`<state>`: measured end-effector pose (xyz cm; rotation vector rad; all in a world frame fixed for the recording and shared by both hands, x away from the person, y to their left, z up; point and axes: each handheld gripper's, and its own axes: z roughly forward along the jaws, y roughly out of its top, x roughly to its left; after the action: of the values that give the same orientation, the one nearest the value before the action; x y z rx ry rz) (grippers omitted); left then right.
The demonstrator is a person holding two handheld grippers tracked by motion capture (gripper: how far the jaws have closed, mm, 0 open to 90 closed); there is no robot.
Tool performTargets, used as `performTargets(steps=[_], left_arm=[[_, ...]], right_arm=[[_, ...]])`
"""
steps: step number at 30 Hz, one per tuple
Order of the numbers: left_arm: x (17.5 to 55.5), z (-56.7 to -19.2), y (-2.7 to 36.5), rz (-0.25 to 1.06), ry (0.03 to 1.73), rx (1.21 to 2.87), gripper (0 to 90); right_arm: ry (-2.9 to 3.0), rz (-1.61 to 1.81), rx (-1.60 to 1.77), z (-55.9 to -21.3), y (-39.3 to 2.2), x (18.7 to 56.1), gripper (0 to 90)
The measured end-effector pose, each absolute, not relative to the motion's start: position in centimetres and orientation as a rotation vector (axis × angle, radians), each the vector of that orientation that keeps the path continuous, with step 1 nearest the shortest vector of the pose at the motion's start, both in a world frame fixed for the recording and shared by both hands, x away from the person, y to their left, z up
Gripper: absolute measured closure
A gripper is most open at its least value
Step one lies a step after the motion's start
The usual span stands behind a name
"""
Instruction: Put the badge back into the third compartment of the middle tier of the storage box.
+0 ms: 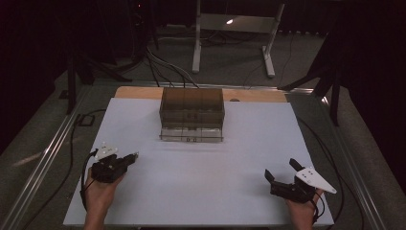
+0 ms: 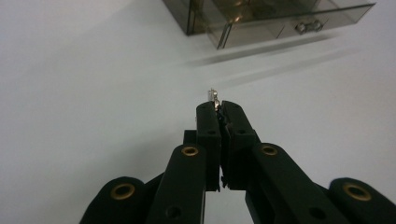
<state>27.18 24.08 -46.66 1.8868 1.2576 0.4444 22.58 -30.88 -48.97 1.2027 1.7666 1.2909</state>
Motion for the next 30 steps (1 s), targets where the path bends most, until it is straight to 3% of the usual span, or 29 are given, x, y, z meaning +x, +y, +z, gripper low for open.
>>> performTargets(steps=[30], left_arm=[[29.7,-43.6,20.6,0.443,1.158,1.826,88.6]], right_arm=[[1.761,1.298,1.201,-48.9,-31.1,22.5,0.0]])
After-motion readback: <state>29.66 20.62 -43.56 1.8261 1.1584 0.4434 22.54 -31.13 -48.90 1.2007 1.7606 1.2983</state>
